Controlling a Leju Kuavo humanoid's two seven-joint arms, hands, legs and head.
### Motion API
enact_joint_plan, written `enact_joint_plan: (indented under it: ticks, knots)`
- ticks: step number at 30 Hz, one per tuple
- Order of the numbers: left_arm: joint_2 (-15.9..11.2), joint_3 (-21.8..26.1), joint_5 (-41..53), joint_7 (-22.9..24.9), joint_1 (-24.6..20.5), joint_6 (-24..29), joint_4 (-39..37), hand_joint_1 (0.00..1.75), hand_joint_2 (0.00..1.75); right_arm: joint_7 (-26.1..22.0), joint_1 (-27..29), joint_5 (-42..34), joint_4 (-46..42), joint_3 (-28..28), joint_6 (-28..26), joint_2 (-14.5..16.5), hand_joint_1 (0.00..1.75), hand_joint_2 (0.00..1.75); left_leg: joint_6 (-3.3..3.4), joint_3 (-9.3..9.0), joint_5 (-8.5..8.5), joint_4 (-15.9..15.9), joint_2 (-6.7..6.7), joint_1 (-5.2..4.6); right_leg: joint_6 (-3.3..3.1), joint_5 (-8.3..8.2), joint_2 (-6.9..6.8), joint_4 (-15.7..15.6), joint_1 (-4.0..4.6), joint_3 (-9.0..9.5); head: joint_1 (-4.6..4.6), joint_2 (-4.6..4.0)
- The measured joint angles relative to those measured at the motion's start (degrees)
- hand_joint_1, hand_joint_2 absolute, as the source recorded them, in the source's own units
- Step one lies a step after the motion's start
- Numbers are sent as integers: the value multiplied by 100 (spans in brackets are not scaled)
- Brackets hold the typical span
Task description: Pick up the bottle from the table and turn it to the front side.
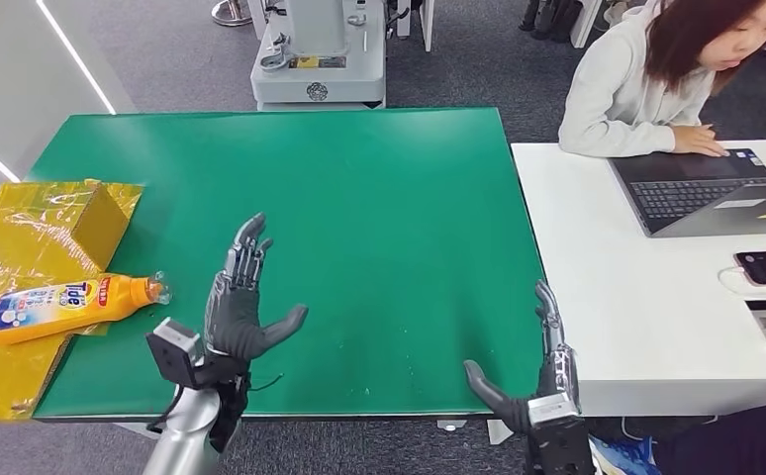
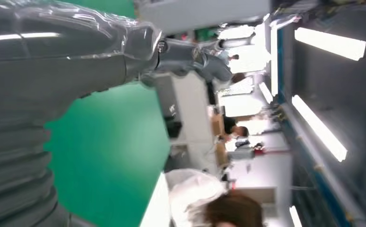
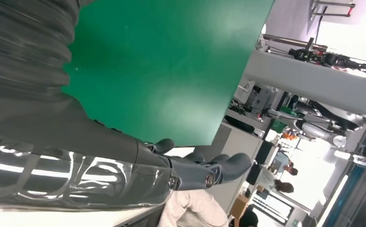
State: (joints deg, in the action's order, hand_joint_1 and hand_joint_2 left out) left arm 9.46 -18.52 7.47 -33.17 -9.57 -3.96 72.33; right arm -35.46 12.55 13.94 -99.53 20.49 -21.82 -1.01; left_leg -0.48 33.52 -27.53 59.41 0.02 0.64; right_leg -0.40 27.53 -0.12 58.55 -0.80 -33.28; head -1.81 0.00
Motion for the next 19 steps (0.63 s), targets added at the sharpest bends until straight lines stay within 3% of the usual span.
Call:
enact_joint_plan:
  ticks: [7,19]
  knots:
    - [19,-309,4,-23,527,92,484,0,175,-22,242,36,-272,26,6,62,0,175,2,0,-2,-1,1,1,0,1,0,0,1,0,-1,0]
    - [28,-312,-28,-21,788,170,820,0,175,-45,274,349,-481,9,301,221,0,175,1,-1,1,-1,0,1,0,-1,-1,1,1,1,0,0]
